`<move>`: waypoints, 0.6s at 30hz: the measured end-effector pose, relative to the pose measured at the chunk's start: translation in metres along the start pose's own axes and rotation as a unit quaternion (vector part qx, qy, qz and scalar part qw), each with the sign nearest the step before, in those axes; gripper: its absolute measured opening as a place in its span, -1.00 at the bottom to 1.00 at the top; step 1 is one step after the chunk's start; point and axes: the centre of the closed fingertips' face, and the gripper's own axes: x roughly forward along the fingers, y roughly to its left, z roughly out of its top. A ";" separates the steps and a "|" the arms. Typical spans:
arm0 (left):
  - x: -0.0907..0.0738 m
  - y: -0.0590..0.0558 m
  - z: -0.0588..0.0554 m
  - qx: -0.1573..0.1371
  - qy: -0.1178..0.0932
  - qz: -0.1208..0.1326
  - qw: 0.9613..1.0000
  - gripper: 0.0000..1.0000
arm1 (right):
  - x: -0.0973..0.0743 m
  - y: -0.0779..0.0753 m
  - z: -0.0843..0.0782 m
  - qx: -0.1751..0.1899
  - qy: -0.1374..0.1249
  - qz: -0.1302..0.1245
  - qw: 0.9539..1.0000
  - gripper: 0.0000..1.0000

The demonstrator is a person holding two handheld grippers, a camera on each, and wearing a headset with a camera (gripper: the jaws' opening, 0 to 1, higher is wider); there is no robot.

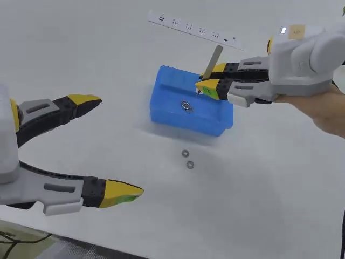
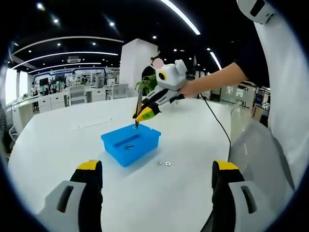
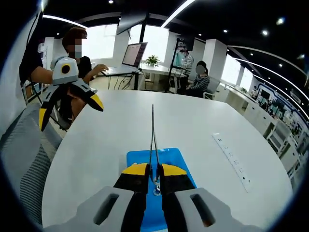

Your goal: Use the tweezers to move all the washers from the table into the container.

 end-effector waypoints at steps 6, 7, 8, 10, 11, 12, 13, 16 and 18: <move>-0.002 0.005 -0.006 -0.006 0.011 0.009 1.000 0.99 | 0.022 0.002 -0.020 -0.005 0.015 0.023 1.000 -0.80; -0.002 0.005 -0.007 -0.007 0.013 0.010 1.000 0.99 | 0.026 0.002 -0.023 -0.004 0.017 0.025 1.000 -0.80; -0.003 0.005 -0.007 -0.007 0.014 0.010 1.000 0.99 | 0.029 0.001 -0.025 -0.003 0.018 0.025 1.000 -0.80; -0.003 0.005 -0.012 -0.003 0.025 0.012 1.000 0.99 | 0.033 0.001 -0.029 -0.002 0.021 0.027 0.999 -0.80; -0.003 0.005 -0.014 -0.002 0.029 0.012 1.000 0.99 | 0.035 0.001 -0.032 -0.002 0.025 0.029 0.999 -0.80; -0.003 0.004 -0.015 -0.003 0.031 0.012 0.999 0.99 | 0.037 0.002 -0.037 -0.002 0.031 0.031 0.999 -0.80; -0.003 0.004 -0.016 -0.004 0.032 0.012 0.999 0.99 | 0.037 0.002 -0.039 -0.003 0.035 0.033 0.999 -0.80; -0.003 0.004 -0.016 -0.007 0.032 0.014 0.999 0.99 | 0.036 0.003 -0.046 -0.001 0.043 0.035 0.998 -0.80; -0.003 0.004 -0.015 -0.008 0.032 0.015 0.999 0.99 | 0.035 0.003 -0.046 0.003 0.043 0.034 0.999 -0.80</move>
